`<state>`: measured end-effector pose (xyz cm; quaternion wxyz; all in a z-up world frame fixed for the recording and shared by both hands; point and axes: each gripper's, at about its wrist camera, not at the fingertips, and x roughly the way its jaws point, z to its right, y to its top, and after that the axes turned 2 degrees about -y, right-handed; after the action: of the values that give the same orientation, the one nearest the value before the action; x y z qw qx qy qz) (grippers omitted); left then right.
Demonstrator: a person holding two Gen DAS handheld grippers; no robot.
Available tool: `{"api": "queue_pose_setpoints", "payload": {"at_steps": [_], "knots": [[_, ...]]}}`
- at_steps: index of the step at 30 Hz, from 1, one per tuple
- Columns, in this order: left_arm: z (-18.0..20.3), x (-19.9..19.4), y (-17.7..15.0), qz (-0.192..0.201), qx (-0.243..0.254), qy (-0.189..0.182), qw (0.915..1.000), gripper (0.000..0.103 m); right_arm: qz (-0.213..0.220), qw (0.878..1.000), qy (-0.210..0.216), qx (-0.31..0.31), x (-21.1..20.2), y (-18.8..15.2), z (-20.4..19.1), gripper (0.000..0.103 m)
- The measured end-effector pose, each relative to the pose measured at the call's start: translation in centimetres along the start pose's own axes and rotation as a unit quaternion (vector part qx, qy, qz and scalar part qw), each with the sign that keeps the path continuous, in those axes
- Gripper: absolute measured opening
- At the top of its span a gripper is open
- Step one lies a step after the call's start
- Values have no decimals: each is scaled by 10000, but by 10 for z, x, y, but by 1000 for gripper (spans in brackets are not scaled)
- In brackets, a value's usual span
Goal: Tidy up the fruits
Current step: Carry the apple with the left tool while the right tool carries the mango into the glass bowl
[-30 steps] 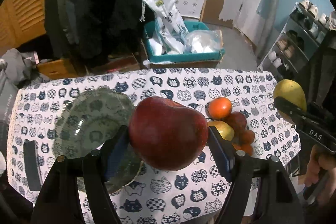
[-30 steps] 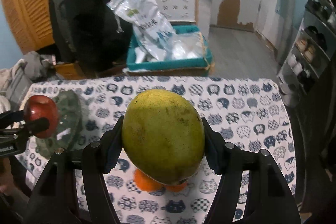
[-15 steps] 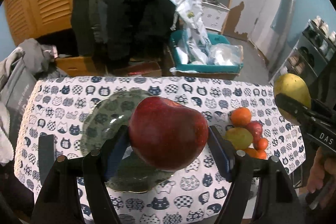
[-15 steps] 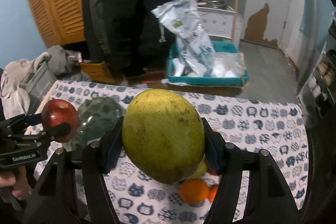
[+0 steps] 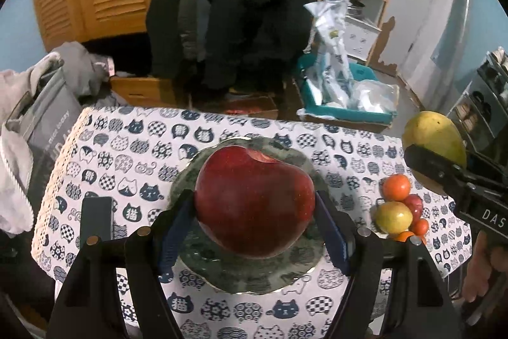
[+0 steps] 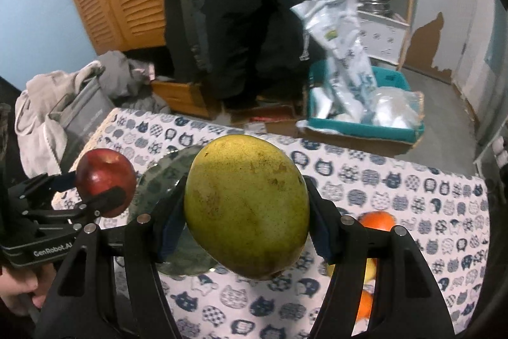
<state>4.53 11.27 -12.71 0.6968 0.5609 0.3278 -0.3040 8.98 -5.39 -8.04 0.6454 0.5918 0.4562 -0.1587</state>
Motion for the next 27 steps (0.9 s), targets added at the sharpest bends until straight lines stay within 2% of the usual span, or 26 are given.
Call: {"api": "queue_pose_setpoints", "payload": {"at_steps": [11, 17, 27], "knots": [[-51, 52, -14, -594, -487, 128, 9970, 76, -613, 9977, 203, -207, 70, -4, -36, 67], [-60, 81, -26, -847, -403, 264, 9952, 76, -1033, 9939, 347, -186, 109, -13, -47, 67], [-63, 116, -42, -1263, -288, 287, 9912, 76, -1406, 9891, 422, -133, 141, -25, -50, 67]]}}
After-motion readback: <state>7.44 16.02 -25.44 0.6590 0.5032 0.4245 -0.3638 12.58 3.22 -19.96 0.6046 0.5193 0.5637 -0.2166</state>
